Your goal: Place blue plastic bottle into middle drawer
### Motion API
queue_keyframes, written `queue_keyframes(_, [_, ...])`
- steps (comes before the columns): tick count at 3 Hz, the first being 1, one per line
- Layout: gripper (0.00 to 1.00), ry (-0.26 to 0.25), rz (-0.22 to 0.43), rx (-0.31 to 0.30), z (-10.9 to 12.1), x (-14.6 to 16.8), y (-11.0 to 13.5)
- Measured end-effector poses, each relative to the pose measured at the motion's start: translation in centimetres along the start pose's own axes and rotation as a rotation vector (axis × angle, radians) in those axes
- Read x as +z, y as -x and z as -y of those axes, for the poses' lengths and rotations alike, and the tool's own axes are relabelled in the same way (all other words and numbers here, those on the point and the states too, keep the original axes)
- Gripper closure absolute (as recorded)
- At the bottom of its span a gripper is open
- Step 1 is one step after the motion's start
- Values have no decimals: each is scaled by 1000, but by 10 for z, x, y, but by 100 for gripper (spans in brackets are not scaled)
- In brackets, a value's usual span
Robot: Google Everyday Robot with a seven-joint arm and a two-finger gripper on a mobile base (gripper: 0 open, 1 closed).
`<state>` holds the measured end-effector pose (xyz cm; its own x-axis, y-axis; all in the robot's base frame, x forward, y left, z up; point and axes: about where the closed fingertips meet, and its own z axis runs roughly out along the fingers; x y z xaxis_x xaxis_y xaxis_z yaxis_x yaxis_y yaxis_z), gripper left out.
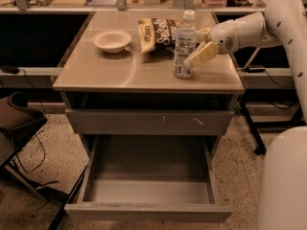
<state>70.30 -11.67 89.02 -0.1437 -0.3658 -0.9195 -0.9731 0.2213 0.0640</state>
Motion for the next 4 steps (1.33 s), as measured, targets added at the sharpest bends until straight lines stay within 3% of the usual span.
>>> queue_keyframes(1, [19, 0, 0, 0, 0, 0, 0])
queue_keyframes(4, [89, 2, -2, -1, 0, 1, 0])
